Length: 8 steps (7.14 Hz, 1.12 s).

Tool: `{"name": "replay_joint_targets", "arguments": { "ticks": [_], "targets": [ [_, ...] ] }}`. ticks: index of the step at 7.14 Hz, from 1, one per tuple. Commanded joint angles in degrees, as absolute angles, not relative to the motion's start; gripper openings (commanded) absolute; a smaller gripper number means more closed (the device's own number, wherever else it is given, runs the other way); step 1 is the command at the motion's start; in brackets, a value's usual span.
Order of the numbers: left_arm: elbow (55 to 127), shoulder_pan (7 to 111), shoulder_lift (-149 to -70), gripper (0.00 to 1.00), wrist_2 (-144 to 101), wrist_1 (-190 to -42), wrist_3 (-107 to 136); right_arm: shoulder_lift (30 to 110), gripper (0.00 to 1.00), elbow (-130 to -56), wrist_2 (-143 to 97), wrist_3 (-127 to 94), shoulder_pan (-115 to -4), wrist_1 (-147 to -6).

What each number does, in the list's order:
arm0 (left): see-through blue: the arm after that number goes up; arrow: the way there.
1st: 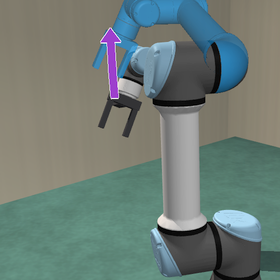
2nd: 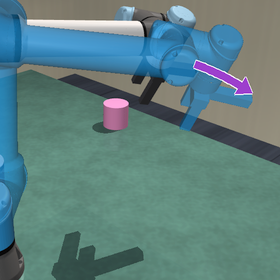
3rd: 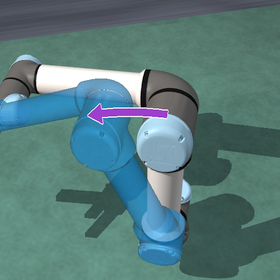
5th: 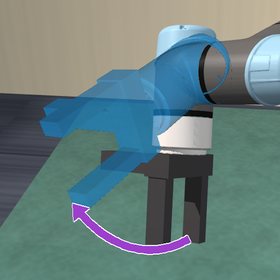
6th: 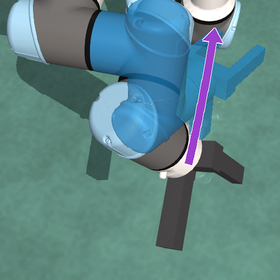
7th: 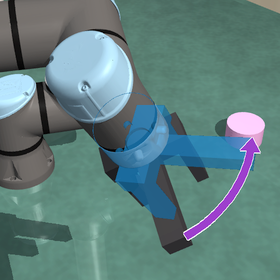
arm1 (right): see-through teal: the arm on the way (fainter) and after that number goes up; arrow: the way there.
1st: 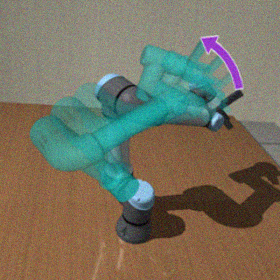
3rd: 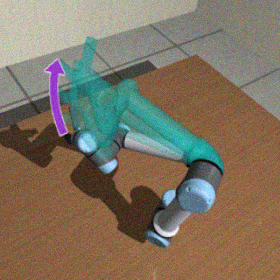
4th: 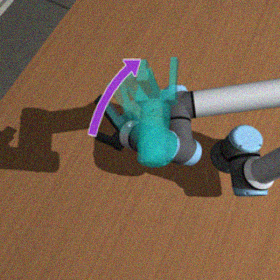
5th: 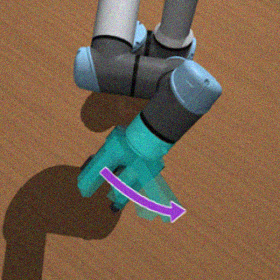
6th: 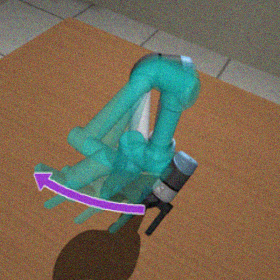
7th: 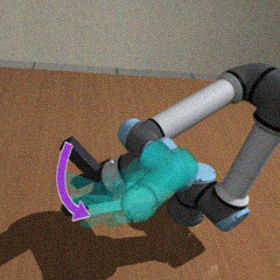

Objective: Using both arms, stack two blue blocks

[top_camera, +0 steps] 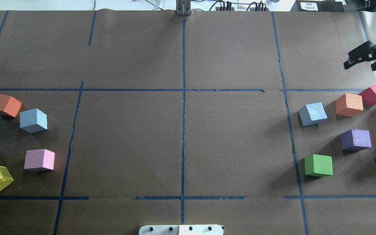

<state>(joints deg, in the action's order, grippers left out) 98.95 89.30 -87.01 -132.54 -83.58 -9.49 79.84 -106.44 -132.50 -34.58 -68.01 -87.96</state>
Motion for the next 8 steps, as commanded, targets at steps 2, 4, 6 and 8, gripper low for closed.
{"name": "replay_joint_targets", "arguments": {
  "ticks": [2,4,6,8],
  "targets": [
    [98.96,89.30,-87.01,1.00,-132.54,-83.58,-9.49,82.88,1.00,-105.74,-123.95,-38.75,-57.77,-80.44],
    [98.96,89.30,-87.01,1.00,-132.54,-83.58,-9.49,82.62,1.00,-105.03,-120.34,-38.67,-53.37,-80.33],
    [98.96,89.30,-87.01,1.00,-132.54,-83.58,-9.41,82.18,1.00,-102.85,-120.06,-38.32,-51.95,-80.33],
    [99.58,89.30,-86.92,1.00,-132.54,-83.50,-9.40,80.87,1.00,-99.60,-119.97,-38.23,-50.81,-80.33]
  ]
}}
